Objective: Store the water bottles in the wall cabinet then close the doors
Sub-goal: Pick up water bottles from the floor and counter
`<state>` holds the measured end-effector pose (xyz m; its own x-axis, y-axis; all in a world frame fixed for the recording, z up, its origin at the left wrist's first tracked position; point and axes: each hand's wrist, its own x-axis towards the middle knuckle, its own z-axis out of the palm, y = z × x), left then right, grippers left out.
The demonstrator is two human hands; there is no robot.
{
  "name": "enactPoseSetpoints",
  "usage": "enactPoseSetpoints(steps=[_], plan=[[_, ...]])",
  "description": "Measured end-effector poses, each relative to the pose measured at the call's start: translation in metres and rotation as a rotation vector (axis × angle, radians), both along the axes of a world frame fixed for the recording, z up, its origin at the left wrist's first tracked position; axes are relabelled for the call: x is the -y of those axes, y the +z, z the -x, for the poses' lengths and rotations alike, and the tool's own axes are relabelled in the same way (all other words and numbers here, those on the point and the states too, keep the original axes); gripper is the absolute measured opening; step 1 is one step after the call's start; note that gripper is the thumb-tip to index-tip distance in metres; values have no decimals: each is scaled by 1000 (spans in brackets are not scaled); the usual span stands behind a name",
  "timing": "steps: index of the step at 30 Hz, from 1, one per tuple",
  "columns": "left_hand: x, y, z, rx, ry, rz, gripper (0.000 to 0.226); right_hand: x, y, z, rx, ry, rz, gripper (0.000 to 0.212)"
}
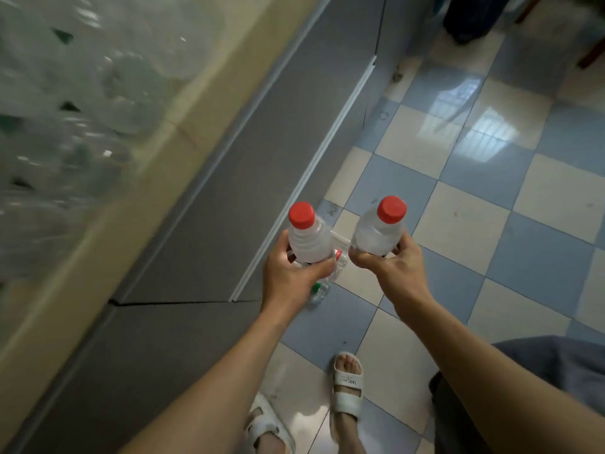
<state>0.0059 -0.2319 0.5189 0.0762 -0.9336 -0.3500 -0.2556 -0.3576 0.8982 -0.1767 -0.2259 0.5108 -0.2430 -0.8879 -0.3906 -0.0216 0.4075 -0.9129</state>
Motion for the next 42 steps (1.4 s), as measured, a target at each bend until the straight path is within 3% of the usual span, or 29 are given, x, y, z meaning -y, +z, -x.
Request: enactPoseSetpoints(steps=[7, 14, 20, 26, 31, 37, 42], plan=[[-6, 184, -15, -140, 93, 113, 64, -3, 200, 3, 23, 141, 130, 57], [-6, 353, -27, -191, 152, 424, 50, 13, 367, -24, 21, 264, 369, 50], [3, 479, -86, -174, 246, 658, 54, 42, 492, -79, 57, 370, 563, 58], [-7, 604, -182, -46, 380, 910, 53, 60, 609, -182, 146, 490, 750, 55], [-43, 695, -269, 51, 492, 1031, 39, 47, 700, -276, 250, 666, 858, 60], [-100, 785, -361, 182, 650, 1158, 29, 17, 788, -374, 336, 884, 981, 44], [-136, 843, -419, 288, 791, 1223, 33, -4, 849, -447, 379, 934, 1094, 39]])
